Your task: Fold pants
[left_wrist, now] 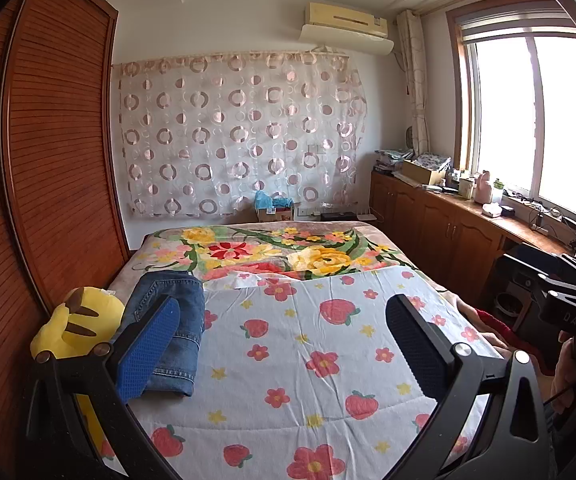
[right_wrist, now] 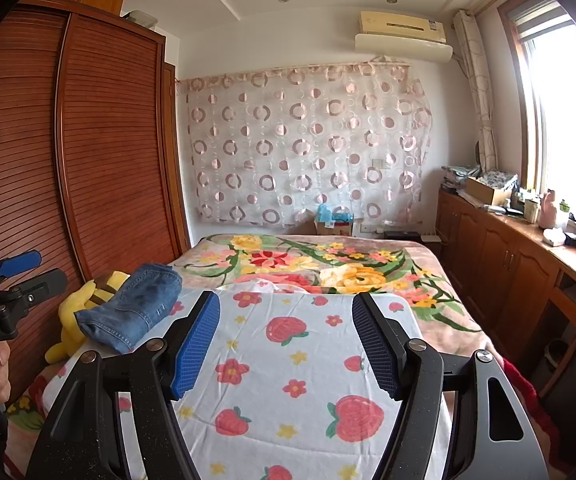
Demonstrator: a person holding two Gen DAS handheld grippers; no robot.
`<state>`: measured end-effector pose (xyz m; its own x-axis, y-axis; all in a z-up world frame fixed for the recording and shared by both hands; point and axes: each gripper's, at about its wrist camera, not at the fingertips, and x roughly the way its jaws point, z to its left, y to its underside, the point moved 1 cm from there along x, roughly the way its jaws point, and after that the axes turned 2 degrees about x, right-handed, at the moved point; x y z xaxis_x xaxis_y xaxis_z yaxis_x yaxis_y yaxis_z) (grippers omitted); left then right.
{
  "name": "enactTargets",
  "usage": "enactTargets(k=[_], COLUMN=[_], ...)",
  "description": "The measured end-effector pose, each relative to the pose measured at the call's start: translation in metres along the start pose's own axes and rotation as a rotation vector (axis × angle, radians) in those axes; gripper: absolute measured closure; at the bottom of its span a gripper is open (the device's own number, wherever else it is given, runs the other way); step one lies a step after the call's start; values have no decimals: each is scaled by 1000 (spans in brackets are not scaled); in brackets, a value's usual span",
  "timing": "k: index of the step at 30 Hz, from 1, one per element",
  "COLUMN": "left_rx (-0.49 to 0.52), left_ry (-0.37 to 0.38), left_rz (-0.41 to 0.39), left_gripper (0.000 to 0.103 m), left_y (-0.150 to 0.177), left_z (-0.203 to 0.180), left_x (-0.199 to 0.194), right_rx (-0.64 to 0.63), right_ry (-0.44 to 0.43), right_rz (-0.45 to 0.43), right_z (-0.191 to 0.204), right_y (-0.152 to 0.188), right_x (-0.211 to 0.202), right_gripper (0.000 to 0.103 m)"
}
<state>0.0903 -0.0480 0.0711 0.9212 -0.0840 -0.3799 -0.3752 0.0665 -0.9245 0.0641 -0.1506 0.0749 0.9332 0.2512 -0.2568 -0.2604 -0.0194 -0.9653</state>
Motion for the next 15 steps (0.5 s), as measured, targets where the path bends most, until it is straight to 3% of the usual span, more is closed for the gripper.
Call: enactTargets(k=[15], left_rx=[1], left_ry=[-5], left_rz=[-1], left_gripper=[0], left_y=[0], left_z=[2], left_x=[-1], right_rx=[0], right_ry=[-3], right_rz=[-1], right_z=[-2], right_y=[-2], right_x=[-1], right_gripper=[32])
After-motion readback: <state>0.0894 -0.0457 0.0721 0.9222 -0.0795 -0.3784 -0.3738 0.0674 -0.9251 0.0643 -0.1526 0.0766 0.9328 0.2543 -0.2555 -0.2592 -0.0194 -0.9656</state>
